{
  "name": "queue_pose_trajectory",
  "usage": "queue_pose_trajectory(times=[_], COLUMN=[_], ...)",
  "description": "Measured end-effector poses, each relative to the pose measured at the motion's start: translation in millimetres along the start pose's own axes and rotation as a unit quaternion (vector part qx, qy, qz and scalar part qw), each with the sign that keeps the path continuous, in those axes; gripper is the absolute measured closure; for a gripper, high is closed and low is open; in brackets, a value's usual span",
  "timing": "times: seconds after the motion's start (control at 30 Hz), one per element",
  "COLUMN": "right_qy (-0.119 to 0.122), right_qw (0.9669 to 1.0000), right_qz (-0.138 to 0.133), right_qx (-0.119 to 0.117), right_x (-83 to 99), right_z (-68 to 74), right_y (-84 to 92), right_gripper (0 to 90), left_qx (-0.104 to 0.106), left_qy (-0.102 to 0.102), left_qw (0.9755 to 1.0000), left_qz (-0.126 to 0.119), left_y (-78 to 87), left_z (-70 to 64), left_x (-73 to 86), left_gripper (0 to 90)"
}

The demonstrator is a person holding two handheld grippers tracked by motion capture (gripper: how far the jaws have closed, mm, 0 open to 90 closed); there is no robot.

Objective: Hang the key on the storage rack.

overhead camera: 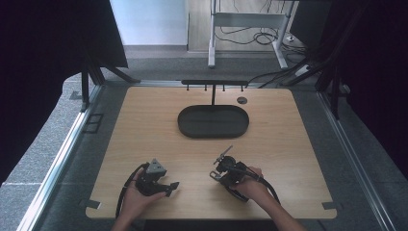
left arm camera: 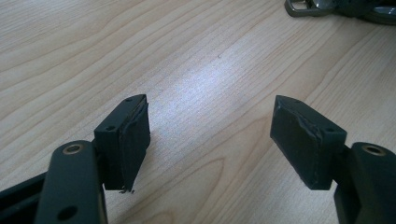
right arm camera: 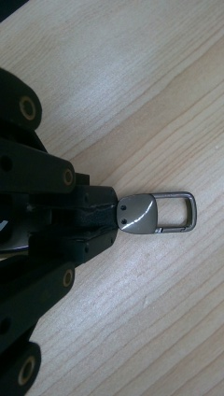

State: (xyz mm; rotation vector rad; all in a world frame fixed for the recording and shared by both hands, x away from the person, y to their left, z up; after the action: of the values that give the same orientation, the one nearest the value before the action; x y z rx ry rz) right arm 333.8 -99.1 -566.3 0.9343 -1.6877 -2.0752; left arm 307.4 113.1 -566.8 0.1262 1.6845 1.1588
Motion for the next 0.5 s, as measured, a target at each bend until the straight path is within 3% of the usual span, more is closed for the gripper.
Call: queue_pose_trajectory(times=[0.5], right_qy=[-0.008], right_qw=[0.9997], right_qz=[-0.016], right_qx=[-0.015], right_x=[2.6], right_z=[-2.2], right_y=[2.3], right_gripper=[80.0], left_qx=[-0.001], left_qy=[0.000], left_qw=[1.0000], left_qz=[0.001], left_y=[-0.2], left_z=[0.5], left_x=[0.5], left_gripper=[29.2])
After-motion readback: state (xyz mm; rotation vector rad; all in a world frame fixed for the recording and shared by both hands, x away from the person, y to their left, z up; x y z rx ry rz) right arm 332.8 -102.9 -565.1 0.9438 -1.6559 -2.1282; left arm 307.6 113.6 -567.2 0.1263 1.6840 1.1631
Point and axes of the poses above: each handheld gripper's, and its own axes: y roughly backward along the jaws, x roughly out of its underside, z roughly to its left, the point moved 9 cm from there along -y, roughly forward along the jaws, and after that the axes turned 12 degrees about -y, right-handed, at the moved point
